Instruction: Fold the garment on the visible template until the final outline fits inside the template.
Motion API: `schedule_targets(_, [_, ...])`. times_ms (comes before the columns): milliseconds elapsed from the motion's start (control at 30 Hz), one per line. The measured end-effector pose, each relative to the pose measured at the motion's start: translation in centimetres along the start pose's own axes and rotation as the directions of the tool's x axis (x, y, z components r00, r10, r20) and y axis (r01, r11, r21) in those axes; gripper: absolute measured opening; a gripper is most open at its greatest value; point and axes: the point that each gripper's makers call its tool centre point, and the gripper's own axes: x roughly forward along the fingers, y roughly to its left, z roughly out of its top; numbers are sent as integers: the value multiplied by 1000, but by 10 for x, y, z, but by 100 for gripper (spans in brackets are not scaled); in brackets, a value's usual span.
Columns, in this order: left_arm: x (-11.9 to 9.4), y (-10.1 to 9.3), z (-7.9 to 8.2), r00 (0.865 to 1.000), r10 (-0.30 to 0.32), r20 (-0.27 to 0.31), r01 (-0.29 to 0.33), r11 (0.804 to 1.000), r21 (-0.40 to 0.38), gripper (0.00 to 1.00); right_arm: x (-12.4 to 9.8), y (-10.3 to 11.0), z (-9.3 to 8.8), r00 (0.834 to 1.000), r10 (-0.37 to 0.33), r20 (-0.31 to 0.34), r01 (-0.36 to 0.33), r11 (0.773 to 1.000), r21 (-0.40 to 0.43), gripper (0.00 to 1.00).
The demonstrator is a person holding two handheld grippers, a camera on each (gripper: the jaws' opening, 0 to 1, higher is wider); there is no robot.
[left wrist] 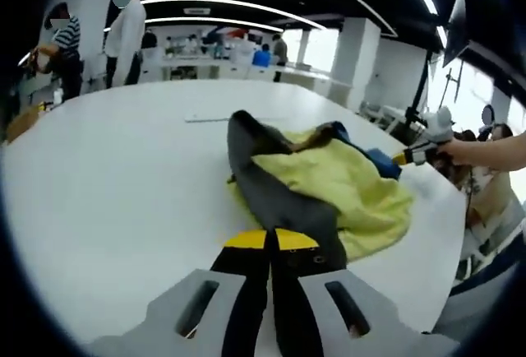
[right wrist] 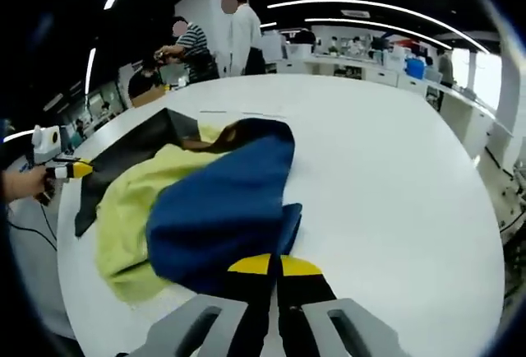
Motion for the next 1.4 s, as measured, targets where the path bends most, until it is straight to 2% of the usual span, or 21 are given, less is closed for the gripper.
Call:
schedule_targets(133, [-3,15,4,999,32,3,-32,999,-2,0,-10,-12,1,1000,-29,7,29,1000,4,0])
schedule_targets(400, [-6,43,4,994,108,-32,-106,993,54,0,-31,-39,0,994,-105,33,104,994,36,0])
schedule_targets(700, [-7,77,7,982,183,-56,-178,981,82,0,-56,-72,-8,977,-206,47,202,977,73,0])
schedule_targets(900, [-12,102,6,965,250,-82,-243,966,93,0,-70,-89,-14,964,-261,53,256,962,95,0])
schedule_targets(1067, [-13,113,5,955,281,-90,-271,956,110,0,-77,-97,-23,958,-284,30,280,956,87,0])
schedule_targets(1100, [-14,116,2,949,297,-107,-282,950,133,0,-78,-98,-25,957,-289,29,286,954,87,0])
schedule_targets(1133, [-16,122,-2,937,322,-138,-298,940,164,0,-79,-99,-26,955,-295,26,292,952,87,0])
schedule_targets(1167, [-16,124,-2,934,327,-143,-299,936,186,0,-81,-102,-28,952,-305,23,302,949,86,0])
schedule_targets(1400, [-14,134,-2,929,335,-156,-301,930,209,0,-88,-113,-39,939,-345,-2,344,936,80,0])
